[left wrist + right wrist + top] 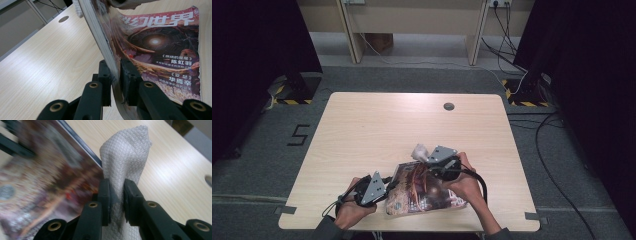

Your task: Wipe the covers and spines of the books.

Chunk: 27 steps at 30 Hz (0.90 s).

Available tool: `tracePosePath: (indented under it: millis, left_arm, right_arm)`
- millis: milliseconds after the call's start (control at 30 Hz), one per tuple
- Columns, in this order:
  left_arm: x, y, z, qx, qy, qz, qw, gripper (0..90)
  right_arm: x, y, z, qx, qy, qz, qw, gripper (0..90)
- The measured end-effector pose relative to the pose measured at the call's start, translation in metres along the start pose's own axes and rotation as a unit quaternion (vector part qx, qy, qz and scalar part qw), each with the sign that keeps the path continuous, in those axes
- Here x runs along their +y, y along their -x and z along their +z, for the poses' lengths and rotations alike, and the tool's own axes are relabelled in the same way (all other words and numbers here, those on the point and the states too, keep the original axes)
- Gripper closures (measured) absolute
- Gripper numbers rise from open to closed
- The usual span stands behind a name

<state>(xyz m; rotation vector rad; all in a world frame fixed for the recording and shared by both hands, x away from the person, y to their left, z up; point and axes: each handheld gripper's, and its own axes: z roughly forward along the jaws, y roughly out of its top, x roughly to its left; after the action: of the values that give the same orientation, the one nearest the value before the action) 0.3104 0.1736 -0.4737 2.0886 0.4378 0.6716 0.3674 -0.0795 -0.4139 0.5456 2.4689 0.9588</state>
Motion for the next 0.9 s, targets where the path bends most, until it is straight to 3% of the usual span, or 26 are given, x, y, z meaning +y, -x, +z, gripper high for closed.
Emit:
tracePosePath:
  millis: [200,467,700,900]
  left_arm:
    - [0.000,0.000,0.000,0.001,-0.001,0.002,1.0000,79.3]
    - [0.000,0.001,0.000,0.004,0.000,0.003,1.0000,79.4]
    - [0.001,0.002,0.000,0.003,-0.002,0.005,1.0000,79.4]
    - [0.001,0.003,-0.001,0.004,0.000,0.008,1.0000,79.3]
  right_arm:
    - [0.025,-0.026,-0.008,0.011,0.027,-0.040,0.9987,77.7]
    - [0.040,-0.043,-0.013,0.017,0.048,-0.063,0.9967,77.6]
    - [0.041,-0.043,-0.014,0.015,0.047,-0.068,0.9965,77.7]
    - [0.034,-0.036,-0.013,0.007,0.028,-0.062,0.9977,77.6]
